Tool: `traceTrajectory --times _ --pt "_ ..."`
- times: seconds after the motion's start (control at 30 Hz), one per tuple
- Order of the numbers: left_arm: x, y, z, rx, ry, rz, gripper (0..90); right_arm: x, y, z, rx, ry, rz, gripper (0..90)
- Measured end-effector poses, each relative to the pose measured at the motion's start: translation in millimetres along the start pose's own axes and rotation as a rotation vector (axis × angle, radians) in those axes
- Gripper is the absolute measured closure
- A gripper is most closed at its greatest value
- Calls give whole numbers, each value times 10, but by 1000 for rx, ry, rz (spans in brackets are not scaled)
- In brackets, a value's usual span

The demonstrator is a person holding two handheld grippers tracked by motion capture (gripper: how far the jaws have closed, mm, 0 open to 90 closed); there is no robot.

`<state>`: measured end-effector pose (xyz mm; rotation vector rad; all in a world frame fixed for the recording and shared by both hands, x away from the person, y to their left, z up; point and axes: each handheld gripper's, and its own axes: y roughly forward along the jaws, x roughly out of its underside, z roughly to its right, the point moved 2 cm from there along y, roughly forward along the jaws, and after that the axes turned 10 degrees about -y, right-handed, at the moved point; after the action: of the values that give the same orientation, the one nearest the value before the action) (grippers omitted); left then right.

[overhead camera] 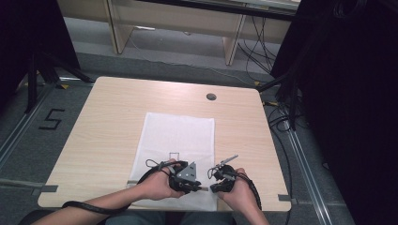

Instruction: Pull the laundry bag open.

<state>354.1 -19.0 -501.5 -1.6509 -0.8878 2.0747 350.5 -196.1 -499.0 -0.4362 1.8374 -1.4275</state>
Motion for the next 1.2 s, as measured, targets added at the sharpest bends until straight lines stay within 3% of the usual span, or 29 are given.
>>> traceTrajectory --times 0.13,0.17,0.23,0.43,0.5,0.67,0.83,0.87,1.2 --pt "1 -13 -6 -8 21 -6 820 -2 6 12 2 -20 12 900" --pt "5 -17 0 -2 3 -4 820 0 0 4 4 -6 1 900" --pt "5 -36 -10 5 -3 -3 821 -1 5 14 3 -22 12 900" --pt "16 -53 -15 4 -4 -2 820 -1 5 13 2 -12 6 900" --pt "12 -54 -20 0 16 -7 820 -3 8 15 0 -22 15 900" --pt "18 -54 -9 1 0 -4 820 -1 7 21 2 -30 13 900" --pt "17 -55 -18 1 14 -4 820 3 7 19 -1 -23 10 900" --pt "23 -52 -7 -1 -3 2 820 3 8 21 0 -24 10 900" --pt "31 -96 -23 -2 13 6 821 0 5 17 -2 -19 7 900"
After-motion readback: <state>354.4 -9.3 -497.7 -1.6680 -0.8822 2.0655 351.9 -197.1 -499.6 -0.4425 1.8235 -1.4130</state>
